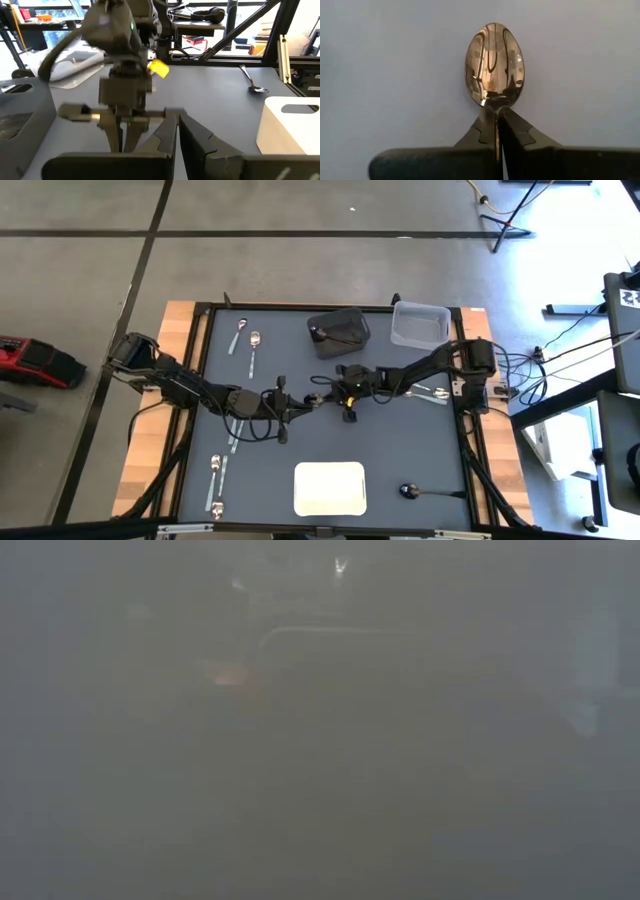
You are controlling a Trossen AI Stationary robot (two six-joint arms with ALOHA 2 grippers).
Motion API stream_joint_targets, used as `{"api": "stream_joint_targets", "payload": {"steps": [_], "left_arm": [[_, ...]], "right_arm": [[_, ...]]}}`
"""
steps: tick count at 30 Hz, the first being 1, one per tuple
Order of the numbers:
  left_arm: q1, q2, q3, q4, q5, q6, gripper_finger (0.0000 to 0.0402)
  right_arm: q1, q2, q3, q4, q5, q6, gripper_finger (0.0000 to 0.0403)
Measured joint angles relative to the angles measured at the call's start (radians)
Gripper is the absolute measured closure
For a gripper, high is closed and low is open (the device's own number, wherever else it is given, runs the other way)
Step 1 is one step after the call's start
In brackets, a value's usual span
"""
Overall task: Sort silverware by color (type)
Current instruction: Put the black spoon into the black bin
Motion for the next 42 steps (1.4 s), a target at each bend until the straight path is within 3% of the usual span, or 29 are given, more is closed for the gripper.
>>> {"api": "stream_joint_targets", "payload": {"steps": [8, 12, 21, 29, 36, 42], "left_arm": [[-0.015, 0.0, 0.0, 0.0, -0.001, -0.002, 0.0386], [-0.015, 0.0, 0.0, 0.0, -0.004, -0.001, 0.0386], [-0.006, 0.0, 0.0, 0.001, -0.009, -0.001, 0.0386], [-0.001, 0.0, 0.0, 0.004, -0.009, 0.0, 0.0386], [0.022, 0.0, 0.0, 0.015, -0.011, 0.001, 0.0386], [0.021, 0.0, 0.0, 0.015, -0.011, 0.0, 0.0386]], "right_arm": [[-0.025, -0.218, -0.098, -0.014, 0.037, -0.049, 0.04], [-0.058, -0.338, -0.103, -0.112, 0.032, -0.1, 0.0401], [-0.22, -0.502, -0.103, -0.163, 0.032, -0.245, 0.0399], [-0.373, -0.449, -0.103, -0.059, -0.027, -0.364, 0.0398], [-0.481, -0.311, -0.103, 0.15, -0.113, -0.416, 0.0398], [-0.534, -0.19, -0.036, 0.166, -0.152, -0.398, 0.0398]]}}
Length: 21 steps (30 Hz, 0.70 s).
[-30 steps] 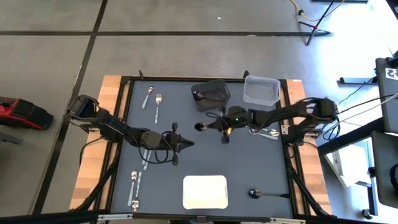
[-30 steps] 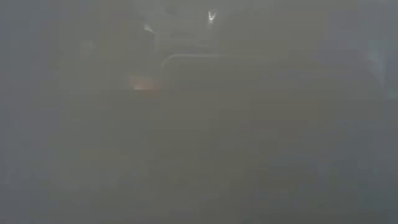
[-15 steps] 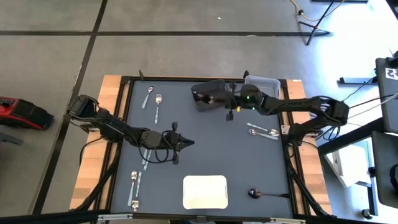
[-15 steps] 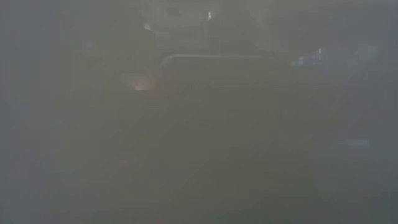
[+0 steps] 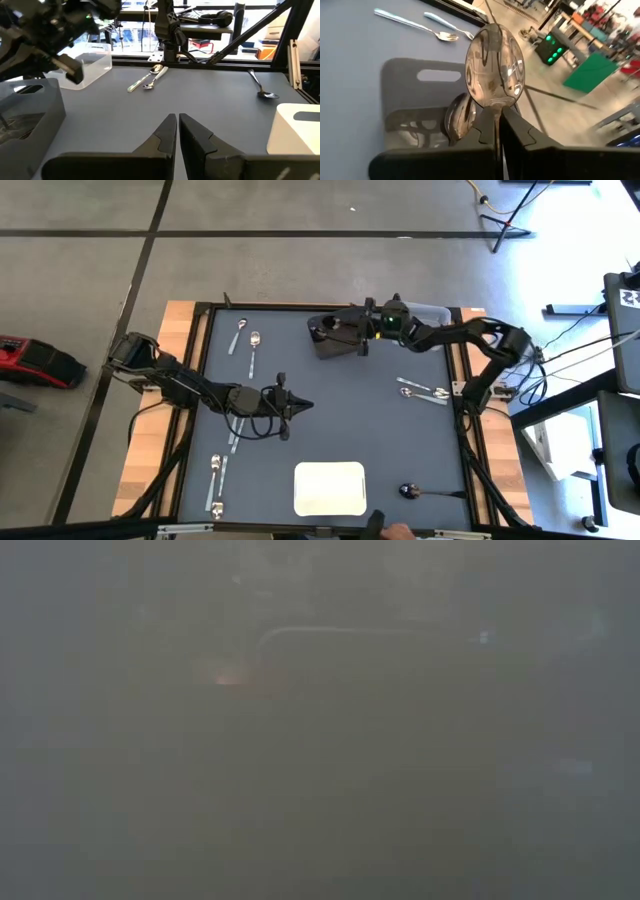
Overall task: Sort silverware by color (type)
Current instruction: Put the black spoon into the black bin
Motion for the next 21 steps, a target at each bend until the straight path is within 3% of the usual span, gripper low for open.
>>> {"api": "stream_joint_targets", "payload": {"steps": [5, 13, 18, 21], "left_arm": [[-0.001, 0.0, 0.0, 0.0, 0.0, -0.001, 0.0386], [-0.003, 0.0, 0.0, 0.0, 0.006, -0.003, 0.0386], [-0.003, 0.0, 0.0, 0.016, 0.006, 0.0, 0.0386], [-0.003, 0.0, 0.0, 0.016, 0.007, 0.0, 0.0386]], "right_arm": [[0.003, 0.069, 0.071, -0.021, 0.008, 0.042, 0.0397], [0.003, 0.079, 0.107, -0.115, 0.033, 0.086, 0.0392], [0.016, 0.061, 0.107, -0.166, 0.039, 0.096, 0.0338], [0.045, -0.011, 0.107, -0.249, 0.11, 0.09, 0.0306]]}}
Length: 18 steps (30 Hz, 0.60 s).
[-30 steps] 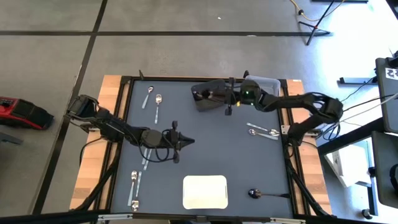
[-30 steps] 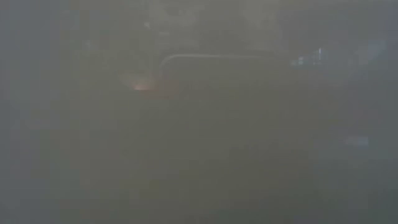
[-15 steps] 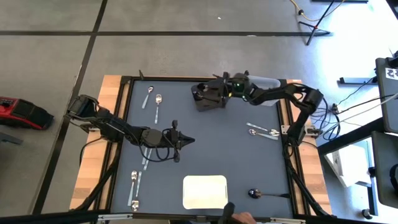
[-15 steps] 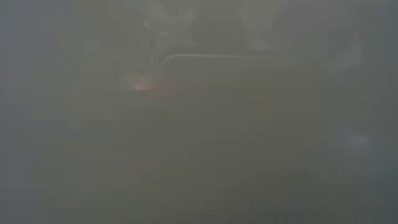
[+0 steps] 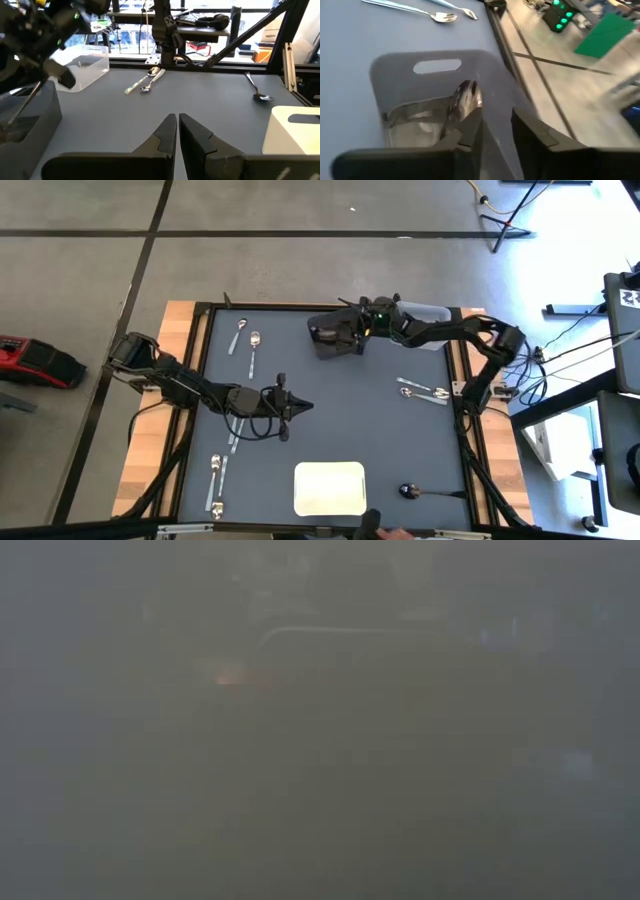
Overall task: Sort silverware by color (type)
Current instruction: Put the black spoon into the black bin
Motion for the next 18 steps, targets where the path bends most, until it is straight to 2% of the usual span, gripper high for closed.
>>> {"api": "stream_joint_targets", "payload": {"steps": [3, 8, 13, 18], "left_arm": [[-0.004, 0.0, 0.0, 0.002, 0.0, -0.009, 0.0386], [-0.004, 0.0, 0.013, 0.01, 0.0, -0.022, 0.0386], [-0.004, 0.0, 0.037, 0.009, 0.01, -0.009, 0.0386], [-0.004, 0.0, 0.056, 0.006, 0.087, 0.059, 0.0386]], "right_arm": [[0.04, -0.123, 0.0, -0.119, 0.086, -0.002, 0.0288], [0.127, -0.371, 0.0, -0.408, 0.109, 0.019, 0.0282], [0.251, -0.6, 0.0, -0.717, 0.124, 0.173, 0.0281], [0.415, -0.751, 0.0, -0.945, 0.115, 0.384, 0.0281]]}}
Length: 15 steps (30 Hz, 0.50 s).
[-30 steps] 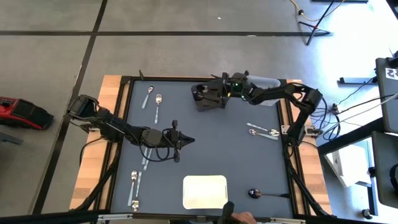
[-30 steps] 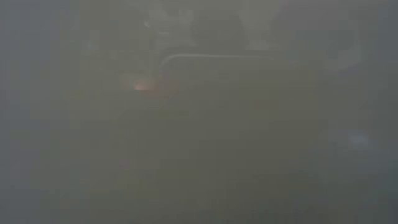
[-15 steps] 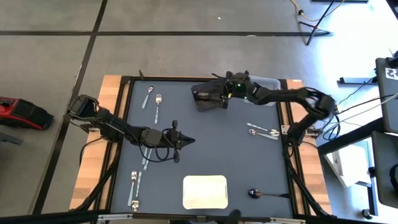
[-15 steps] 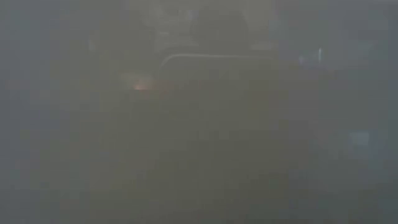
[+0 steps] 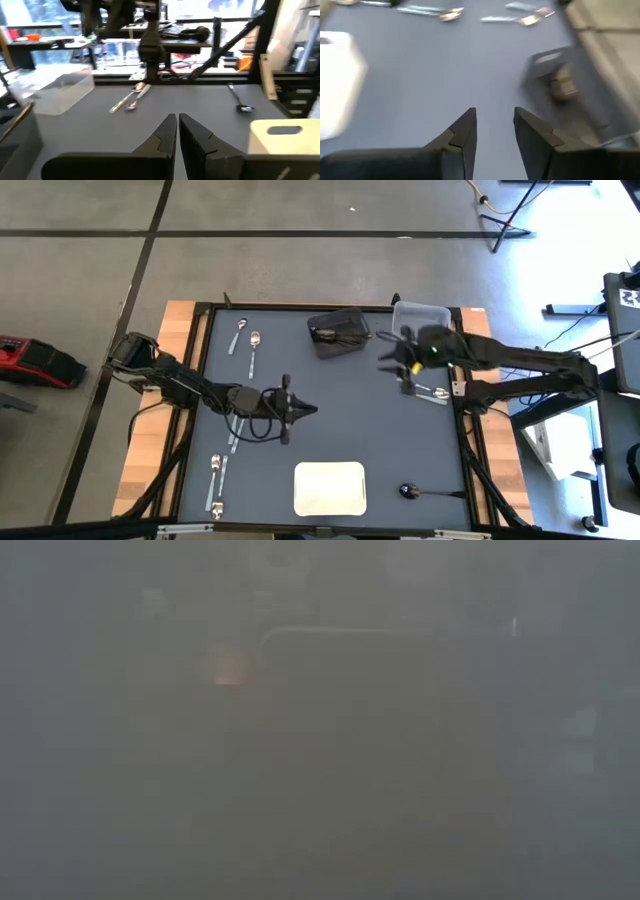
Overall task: Sort silverware by color (type)
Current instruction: Put the black spoon into the black bin
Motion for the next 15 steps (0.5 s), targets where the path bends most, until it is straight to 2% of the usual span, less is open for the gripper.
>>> {"api": "stream_joint_targets", "payload": {"steps": [5, 15], "left_arm": [[0.0, 0.0, 0.005, 0.001, 0.03, 0.001, 0.0386], [0.0, 0.0, 0.005, 0.001, 0.03, -0.026, 0.0386]], "right_arm": [[0.213, -0.036, 0.0, -0.136, -0.001, 0.174, 0.0281], [0.69, 0.085, -0.002, -0.269, 0.165, 0.475, 0.0281]]}}
